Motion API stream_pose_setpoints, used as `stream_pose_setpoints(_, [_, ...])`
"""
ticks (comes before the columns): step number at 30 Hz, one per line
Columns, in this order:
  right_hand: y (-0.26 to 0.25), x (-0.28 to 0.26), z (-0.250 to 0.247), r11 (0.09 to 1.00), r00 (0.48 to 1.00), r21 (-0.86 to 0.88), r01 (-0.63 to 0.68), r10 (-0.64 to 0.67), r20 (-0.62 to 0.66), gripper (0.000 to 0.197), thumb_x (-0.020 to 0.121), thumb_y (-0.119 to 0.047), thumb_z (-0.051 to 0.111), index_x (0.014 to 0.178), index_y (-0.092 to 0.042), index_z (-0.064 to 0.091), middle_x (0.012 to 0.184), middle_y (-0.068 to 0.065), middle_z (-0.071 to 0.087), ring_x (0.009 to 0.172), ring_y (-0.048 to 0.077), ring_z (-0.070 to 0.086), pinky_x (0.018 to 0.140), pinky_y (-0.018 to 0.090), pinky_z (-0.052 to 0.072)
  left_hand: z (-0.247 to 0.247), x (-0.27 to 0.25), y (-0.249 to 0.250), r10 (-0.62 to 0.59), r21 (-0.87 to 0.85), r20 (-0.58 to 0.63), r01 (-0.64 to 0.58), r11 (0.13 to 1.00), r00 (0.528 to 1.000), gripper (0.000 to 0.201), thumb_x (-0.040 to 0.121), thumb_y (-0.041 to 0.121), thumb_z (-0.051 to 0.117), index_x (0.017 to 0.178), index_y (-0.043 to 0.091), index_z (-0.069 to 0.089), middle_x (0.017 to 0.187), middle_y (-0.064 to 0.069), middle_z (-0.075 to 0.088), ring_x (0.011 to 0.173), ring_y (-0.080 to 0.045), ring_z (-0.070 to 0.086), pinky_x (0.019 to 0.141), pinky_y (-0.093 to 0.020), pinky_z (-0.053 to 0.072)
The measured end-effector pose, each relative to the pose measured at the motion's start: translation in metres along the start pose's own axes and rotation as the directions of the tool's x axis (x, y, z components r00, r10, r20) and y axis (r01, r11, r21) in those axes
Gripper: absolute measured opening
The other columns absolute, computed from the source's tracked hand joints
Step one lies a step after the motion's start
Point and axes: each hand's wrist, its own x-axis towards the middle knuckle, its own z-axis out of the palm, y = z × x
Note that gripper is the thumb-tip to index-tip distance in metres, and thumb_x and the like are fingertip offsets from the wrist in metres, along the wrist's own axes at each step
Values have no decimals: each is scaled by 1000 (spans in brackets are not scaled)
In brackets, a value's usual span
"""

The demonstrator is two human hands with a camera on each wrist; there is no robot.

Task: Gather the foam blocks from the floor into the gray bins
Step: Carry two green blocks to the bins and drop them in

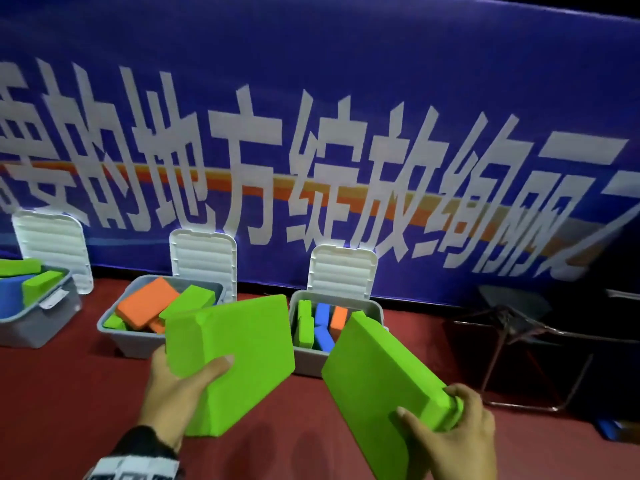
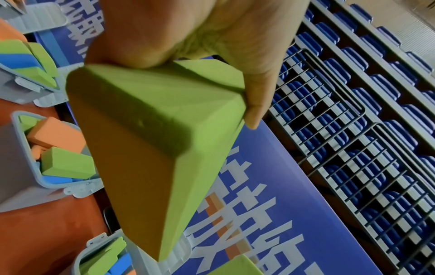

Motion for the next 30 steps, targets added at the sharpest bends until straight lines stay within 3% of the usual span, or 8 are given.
stream_pose_setpoints(4, [4, 69, 33, 996, 998, -65, -60, 59, -14, 71, 49, -25, 93, 104, -27, 48, 116, 13, 44, 96, 23, 46, 83, 39, 41, 56, 99, -9, -38, 48, 50, 35, 998, 998, 109, 26, 51, 92, 123, 16, 55, 110, -3, 70, 100, -24, 67, 93, -51, 50])
stream_pose_setpoints(10, [4, 158, 66, 985, 994, -141, -103, 98, -41, 72, 54, -29, 91, 111, -23, 47, 111, 5, 41, 96, 20, 44, 77, 33, 38, 155, 201, -10, -38, 81, 40, 35, 996, 998, 73, 63, 15, 85, 123, 13, 44, 113, -6, 63, 100, -21, 61, 93, -40, 48])
stream_pose_setpoints(15, [30, 235, 90, 977, 991, -172, -129, 122, -52, 72, 57, -24, 90, 114, -13, 49, 113, 10, 44, 81, 0, 28, 74, 25, 29, 214, 268, -53, -231, 244, 78, 206, 948, 970, 108, 30, 55, 87, 123, 18, 48, 110, 0, 67, 98, -22, 65, 91, -46, 51])
stream_pose_setpoints(19, [67, 308, 121, 947, 965, -191, -258, 260, -12, 70, 58, -22, 90, 113, -14, 48, 118, 16, 45, 91, 15, 38, 86, 34, 36, 246, 313, -113, -410, 359, -35, 394, 846, 912, 111, 19, 60, 86, 115, 13, 57, 103, -4, 70, 92, -21, 67, 88, -44, 53])
stream_pose_setpoints(22, [97, 365, 146, 907, 930, -235, -348, 366, 36, 71, 59, -22, 90, 115, -13, 48, 122, 19, 46, 106, 27, 45, 91, 37, 37, 277, 330, -147, -501, 341, -105, 504, 793, 859, 88, 27, 42, 90, 101, 3, 63, 96, -13, 71, 85, -24, 69, 82, -46, 55])
stream_pose_setpoints(25, [120, 414, 173, 872, 893, -272, -406, 442, 87, 69, 59, -18, 90, 114, -12, 48, 120, 21, 45, 106, 32, 49, 91, 37, 38, 317, 342, -170, -539, 357, -140, 550, 755, 831, 35, 59, 6, 88, 85, 6, 65, 92, -19, 69, 83, -28, 67, 70, -36, 55])
stream_pose_setpoints(27, [136, 444, 198, 851, 871, -309, -424, 477, 117, 70, 58, -18, 90, 114, -11, 48, 119, 21, 44, 103, 36, 52, 90, 39, 40, 345, 360, -192, -545, 412, -124, 542, 732, 830, 46, 62, 2, 85, 98, 7, 57, 94, -16, 66, 86, -27, 65, 71, -32, 52])
stream_pose_setpoints(30, [166, 478, 243, 818, 837, -368, -442, 524, 159, 72, 57, -20, 91, 114, -12, 48, 117, 20, 43, 99, 39, 56, 87, 41, 43, 384, 392, -223, -584, 479, -90, 549, 685, 807, 87, 66, 12, 85, 131, 15, 27, 104, -12, 60, 91, -25, 58, 83, -33, 45])
